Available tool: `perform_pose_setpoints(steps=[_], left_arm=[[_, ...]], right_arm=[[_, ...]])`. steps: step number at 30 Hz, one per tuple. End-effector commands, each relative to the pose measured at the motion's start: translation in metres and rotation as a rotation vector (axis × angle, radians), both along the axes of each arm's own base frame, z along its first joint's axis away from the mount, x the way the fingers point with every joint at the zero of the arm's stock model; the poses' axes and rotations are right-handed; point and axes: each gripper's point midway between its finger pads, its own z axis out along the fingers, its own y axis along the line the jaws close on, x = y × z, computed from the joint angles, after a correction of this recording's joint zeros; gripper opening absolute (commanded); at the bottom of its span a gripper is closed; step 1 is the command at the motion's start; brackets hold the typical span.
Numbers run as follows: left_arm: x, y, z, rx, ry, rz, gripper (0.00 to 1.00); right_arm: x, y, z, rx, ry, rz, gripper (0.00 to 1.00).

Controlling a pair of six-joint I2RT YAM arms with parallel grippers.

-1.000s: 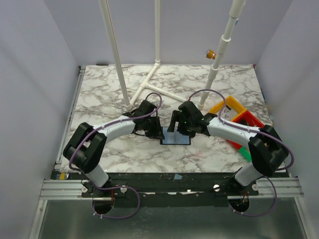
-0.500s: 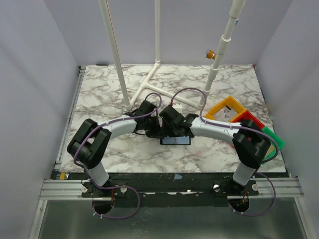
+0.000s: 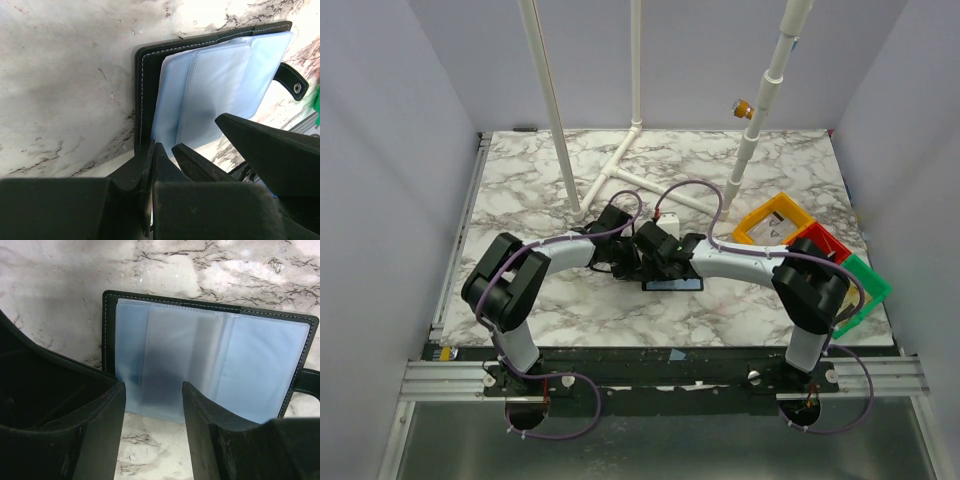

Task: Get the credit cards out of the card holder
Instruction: Remove the credit card from the card holder.

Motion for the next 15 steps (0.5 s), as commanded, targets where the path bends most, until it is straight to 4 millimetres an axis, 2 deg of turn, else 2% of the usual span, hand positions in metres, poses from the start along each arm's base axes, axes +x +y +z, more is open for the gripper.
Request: perform_pose_setpoints(steps=[1, 6, 13, 15], left_arm=[[-0.002, 0.004, -0.011, 0.018, 0.034, 0.015, 0.0], [-0.001, 0.006, -0.013, 0.029, 0.04, 0.017, 0.0], [0.0, 0.007, -0.011, 0.032, 0.037, 0.016, 0.0], [0.0, 0.007, -0.01, 0.032, 0.036, 0.015, 0.0]], right_arm=[[-0.002, -0.012, -0.013, -0.098, -0.002, -0.011, 0.52], [-0.003, -0.022, -0.017, -0.144, -0.011, -0.032, 0.53], [-0.01, -0.022, -0.023, -0.104, 0.009, -0.042, 0.51], [-0.012, -0.019, -0.021, -0.072, 0.007, -0.032, 0.54]])
